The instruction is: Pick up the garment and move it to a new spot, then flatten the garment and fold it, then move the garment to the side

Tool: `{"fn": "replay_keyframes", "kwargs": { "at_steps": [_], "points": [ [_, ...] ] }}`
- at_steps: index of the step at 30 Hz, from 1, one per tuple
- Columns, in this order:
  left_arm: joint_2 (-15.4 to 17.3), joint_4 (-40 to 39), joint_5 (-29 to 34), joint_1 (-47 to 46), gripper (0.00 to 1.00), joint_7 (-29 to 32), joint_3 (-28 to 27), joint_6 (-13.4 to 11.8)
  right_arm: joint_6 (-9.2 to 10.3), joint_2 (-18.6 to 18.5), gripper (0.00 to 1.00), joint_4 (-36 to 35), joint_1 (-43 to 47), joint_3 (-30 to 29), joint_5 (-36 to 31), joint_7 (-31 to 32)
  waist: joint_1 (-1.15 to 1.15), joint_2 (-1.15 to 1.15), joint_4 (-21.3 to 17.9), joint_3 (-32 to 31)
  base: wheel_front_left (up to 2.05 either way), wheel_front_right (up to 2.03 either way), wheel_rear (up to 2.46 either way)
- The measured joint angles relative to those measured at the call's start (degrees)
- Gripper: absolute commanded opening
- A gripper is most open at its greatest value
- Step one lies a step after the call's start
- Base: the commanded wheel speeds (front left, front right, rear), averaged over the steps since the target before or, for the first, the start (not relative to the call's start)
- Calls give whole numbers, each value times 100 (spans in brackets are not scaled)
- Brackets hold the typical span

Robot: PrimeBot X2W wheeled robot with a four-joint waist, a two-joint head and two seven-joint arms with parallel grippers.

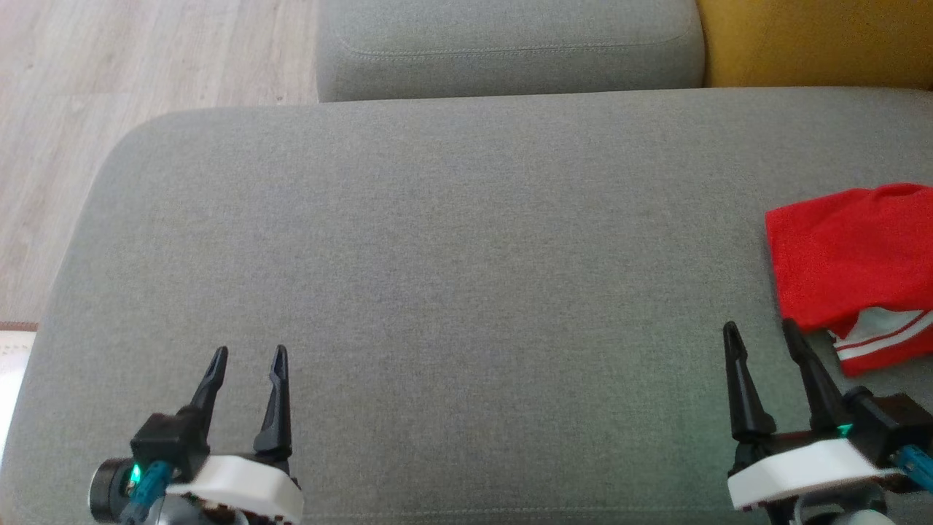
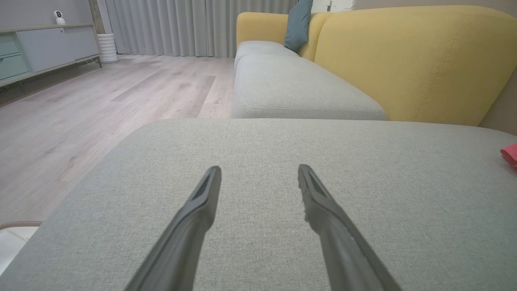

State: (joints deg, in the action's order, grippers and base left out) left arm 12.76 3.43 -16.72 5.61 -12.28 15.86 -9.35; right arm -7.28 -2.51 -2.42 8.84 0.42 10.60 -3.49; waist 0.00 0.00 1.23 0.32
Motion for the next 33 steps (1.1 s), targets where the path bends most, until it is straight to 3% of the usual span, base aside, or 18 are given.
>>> {"fn": "replay_keyframes", "kwargs": {
  "at_steps": [3, 4, 9, 33],
  "points": [
    [1, 0, -3, -1, 100, 8, 9, -22, 0, 0, 100, -10, 0, -24, 0, 0, 0, 0, 8, 12, 0, 0, 0],
    [-20, 58, -4, 2, 0, 8, 13, -23, 0, -1, 0, 45, -1, -24, 0, -3, 0, 0, 9, 14, 0, 0, 0],
    [-145, 452, -46, 204, 0, 9, 57, -21, 0, 2, 0, 502, 60, -12, 40, -1, 0, 0, 8, 15, 0, 0, 0],
    [-231, 594, -1519, 88, 0, 296, -186, 286, 0, -9, 0, 715, -30, -19, 1649, 82, 0, 0, -17, 9, 0, 0, 0]
  ]
}}
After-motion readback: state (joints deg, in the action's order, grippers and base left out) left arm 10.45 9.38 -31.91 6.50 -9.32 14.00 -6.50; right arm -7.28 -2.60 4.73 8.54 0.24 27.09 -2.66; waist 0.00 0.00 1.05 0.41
